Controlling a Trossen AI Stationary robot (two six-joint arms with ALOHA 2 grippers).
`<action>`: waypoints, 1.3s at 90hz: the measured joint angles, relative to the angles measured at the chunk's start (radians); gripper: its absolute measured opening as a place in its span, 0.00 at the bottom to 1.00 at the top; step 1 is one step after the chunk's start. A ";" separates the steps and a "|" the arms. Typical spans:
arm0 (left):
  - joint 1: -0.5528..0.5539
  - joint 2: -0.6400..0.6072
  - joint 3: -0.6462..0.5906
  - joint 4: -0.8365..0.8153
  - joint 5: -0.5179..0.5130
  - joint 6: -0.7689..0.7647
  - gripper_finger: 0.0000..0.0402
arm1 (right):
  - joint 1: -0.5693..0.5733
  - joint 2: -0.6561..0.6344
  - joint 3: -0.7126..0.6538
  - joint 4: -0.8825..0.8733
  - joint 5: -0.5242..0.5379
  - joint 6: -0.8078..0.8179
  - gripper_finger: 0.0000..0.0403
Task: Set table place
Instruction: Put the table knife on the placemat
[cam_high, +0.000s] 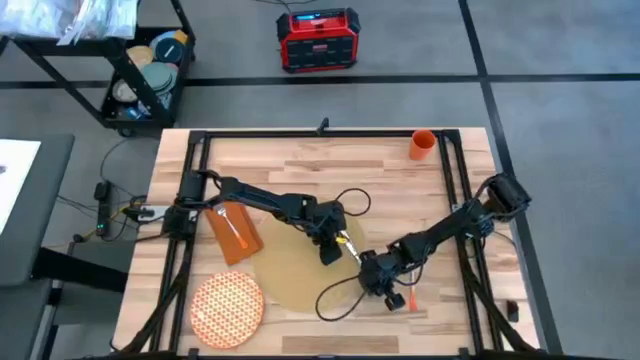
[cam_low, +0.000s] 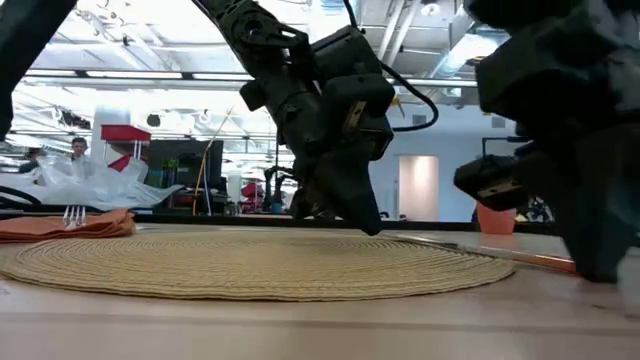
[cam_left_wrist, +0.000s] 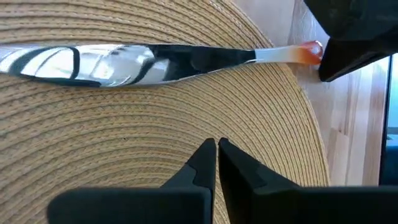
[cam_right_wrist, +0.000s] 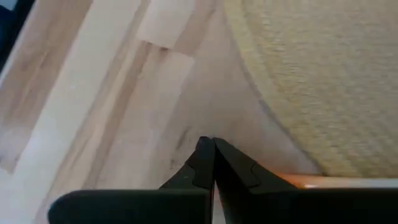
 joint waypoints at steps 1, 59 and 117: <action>0.000 0.000 0.000 0.001 0.000 0.000 0.00 | -0.003 0.000 0.000 0.000 0.000 -0.003 0.00; 0.000 0.000 0.000 0.021 0.000 0.002 0.00 | 0.033 -0.097 0.106 -0.290 0.062 0.001 0.00; 0.000 0.000 0.000 -0.110 -0.053 0.026 0.00 | 0.082 -0.114 0.011 -0.171 0.013 0.079 0.00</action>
